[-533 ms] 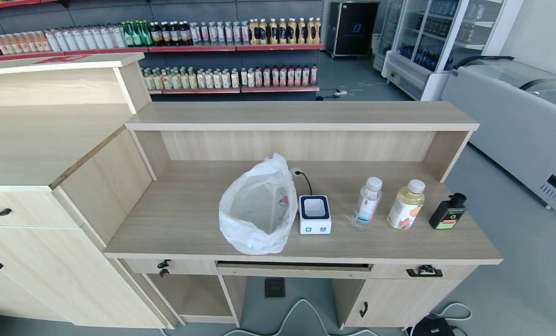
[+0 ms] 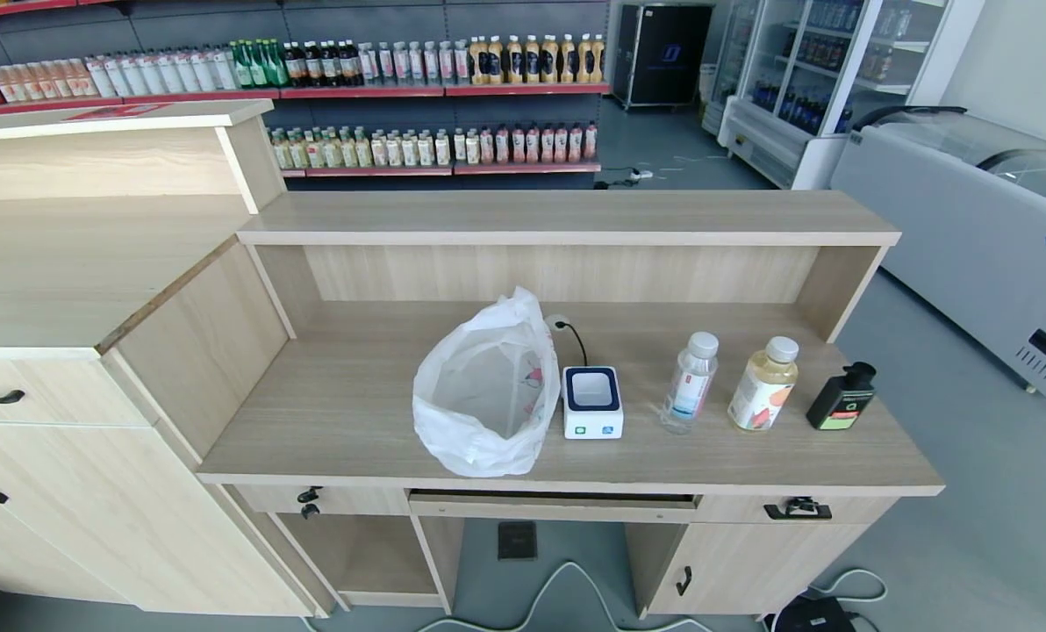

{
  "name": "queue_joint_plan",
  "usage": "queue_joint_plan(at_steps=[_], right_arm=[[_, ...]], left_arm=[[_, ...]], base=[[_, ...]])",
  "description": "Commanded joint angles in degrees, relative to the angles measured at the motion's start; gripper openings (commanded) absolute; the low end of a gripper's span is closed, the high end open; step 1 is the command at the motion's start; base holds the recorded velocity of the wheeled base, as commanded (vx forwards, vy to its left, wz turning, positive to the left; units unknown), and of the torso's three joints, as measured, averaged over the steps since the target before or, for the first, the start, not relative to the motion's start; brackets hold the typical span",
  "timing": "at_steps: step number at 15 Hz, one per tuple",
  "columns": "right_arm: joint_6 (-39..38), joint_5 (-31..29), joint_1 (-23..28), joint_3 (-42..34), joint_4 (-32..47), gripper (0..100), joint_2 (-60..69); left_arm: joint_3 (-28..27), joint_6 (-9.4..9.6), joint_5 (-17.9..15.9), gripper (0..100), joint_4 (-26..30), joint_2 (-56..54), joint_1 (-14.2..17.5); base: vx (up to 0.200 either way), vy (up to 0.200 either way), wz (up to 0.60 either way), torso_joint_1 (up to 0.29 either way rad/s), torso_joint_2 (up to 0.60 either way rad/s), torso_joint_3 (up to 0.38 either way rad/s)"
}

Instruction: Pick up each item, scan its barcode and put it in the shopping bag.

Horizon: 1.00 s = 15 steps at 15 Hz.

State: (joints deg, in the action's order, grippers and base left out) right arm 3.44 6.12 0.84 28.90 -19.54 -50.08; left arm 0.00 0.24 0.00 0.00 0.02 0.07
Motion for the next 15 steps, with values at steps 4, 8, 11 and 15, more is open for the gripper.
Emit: queue_joint_plan(at_steps=[4,8,11,15], right_arm=[[0.25,4.08,2.06,-9.48,-20.27,100,-27.0],[1.92,3.72,2.24,-10.53,-32.31,100,-39.66],[4.47,1.26,2.32,-10.71,-39.61,100,-46.69],[4.3,1.26,2.41,-11.06,-44.97,100,-53.02]], left_arm=[[0.0,0.02,0.0,100,0.0,-0.02,0.01],[0.0,0.02,0.0,100,0.0,-0.02,0.01],[0.0,0.02,0.0,100,0.0,-0.02,0.01],[0.0,0.02,0.0,100,0.0,-0.02,0.01]], base=[[0.0,0.0,0.0,0.0,0.0,0.0],[0.0,0.0,0.0,0.0,0.0,0.0],[0.0,0.0,0.0,0.0,0.0,0.0],[0.0,0.0,0.0,0.0,0.0,0.0]])
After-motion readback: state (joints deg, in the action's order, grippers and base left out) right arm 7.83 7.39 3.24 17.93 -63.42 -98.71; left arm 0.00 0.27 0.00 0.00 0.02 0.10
